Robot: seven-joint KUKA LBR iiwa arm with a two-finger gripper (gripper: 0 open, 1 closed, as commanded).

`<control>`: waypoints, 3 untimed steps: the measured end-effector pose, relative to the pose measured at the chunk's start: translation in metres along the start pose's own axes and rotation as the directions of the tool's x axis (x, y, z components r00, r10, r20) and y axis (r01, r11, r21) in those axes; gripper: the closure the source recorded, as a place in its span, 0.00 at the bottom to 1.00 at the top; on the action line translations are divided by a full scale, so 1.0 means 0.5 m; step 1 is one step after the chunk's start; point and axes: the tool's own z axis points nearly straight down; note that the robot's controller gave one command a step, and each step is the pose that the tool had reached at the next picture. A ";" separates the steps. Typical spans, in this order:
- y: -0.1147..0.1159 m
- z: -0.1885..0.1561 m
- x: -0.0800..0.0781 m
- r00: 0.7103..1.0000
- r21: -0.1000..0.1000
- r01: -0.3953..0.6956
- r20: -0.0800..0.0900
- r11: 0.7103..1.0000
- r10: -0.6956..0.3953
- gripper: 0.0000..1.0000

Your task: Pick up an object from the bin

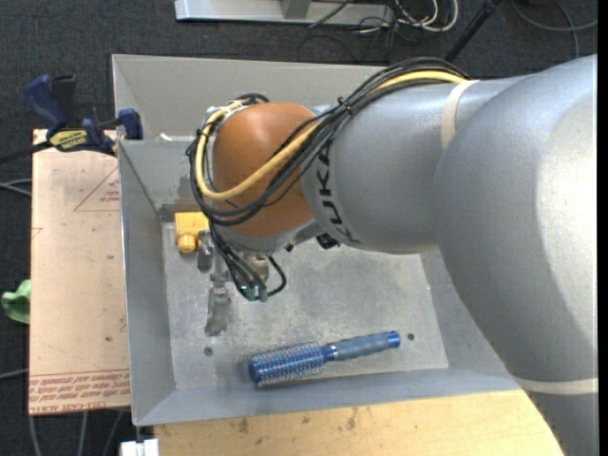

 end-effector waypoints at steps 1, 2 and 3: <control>-0.181 0.061 0.014 1.000 0.004 -0.002 0.003 1.000 0.002 0.00; -0.283 0.139 0.090 0.962 -0.008 -0.274 0.019 0.962 0.274 0.00; -0.306 0.123 0.136 0.995 -0.004 -0.096 0.014 0.995 0.096 0.00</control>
Offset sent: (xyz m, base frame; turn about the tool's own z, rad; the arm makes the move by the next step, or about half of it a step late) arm -0.0068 -0.0851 -0.0282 -0.0059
